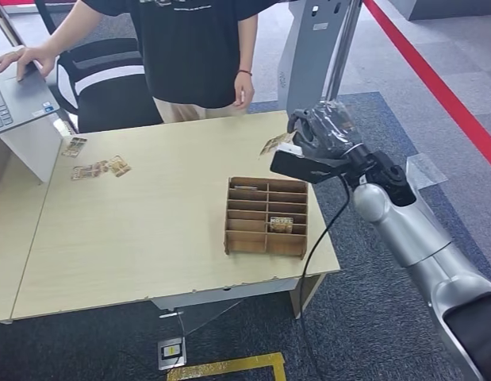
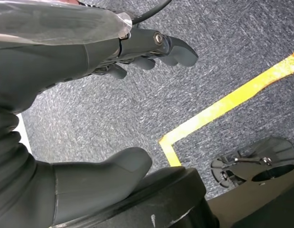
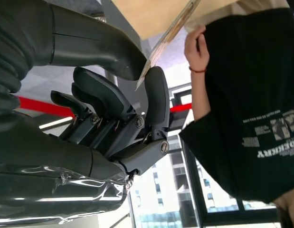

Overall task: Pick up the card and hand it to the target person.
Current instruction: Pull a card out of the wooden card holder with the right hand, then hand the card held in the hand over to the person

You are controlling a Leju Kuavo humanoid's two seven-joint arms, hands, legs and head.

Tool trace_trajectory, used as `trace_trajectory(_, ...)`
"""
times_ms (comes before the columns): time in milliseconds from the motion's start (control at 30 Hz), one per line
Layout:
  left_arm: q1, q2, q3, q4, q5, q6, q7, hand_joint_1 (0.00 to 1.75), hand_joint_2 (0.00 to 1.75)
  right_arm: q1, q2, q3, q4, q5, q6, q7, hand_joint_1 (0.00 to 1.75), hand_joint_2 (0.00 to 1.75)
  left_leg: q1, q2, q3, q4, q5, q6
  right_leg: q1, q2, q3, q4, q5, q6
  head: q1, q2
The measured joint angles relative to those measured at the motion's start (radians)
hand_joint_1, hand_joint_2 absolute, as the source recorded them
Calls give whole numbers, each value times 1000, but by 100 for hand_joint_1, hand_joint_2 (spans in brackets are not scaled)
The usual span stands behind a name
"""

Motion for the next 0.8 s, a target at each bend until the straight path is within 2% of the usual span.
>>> trace_trajectory(167, -1, 1, 0, 0, 0, 0, -1, 0, 175, -48, -47, -2, -62, -56, -12, 12, 175, 175, 0, 0, 0, 0, 0, 0, 0, 0, 0, 0, 0, 0, 0, 0)
trace_trajectory(267, -2, 1, 0, 0, 0, 0, -1, 0, 175, -57, -54, -2, -65, -53, -77, 45, 175, 175, 0, 0, 0, 0, 0, 0, 0, 0, 0, 0, 0, 0, 0, 0)
trace_trajectory(433, -4, -1, 0, 0, -2, 3, 1, 0, 175, -61, -48, 9, -45, 23, -213, 141, 175, 175, 1, -1, -1, 0, 0, 0, 0, -1, 1, 0, 0, 0, 0, 0)
trace_trajectory(600, -10, -6, 0, 0, -4, 5, 13, 0, 175, -73, -5, 35, 29, 109, -316, 243, 175, 175, 1, -1, -2, -1, 0, 0, 0, -1, 0, 1, 0, 0, 0, 0)
trace_trajectory(800, -11, -11, 0, 0, -2, 14, 16, 0, 175, -123, 89, 90, 208, 187, -398, 310, 175, 175, 1, -1, -2, -1, 0, -1, 1, -1, 0, 2, 0, 0, 0, 0)
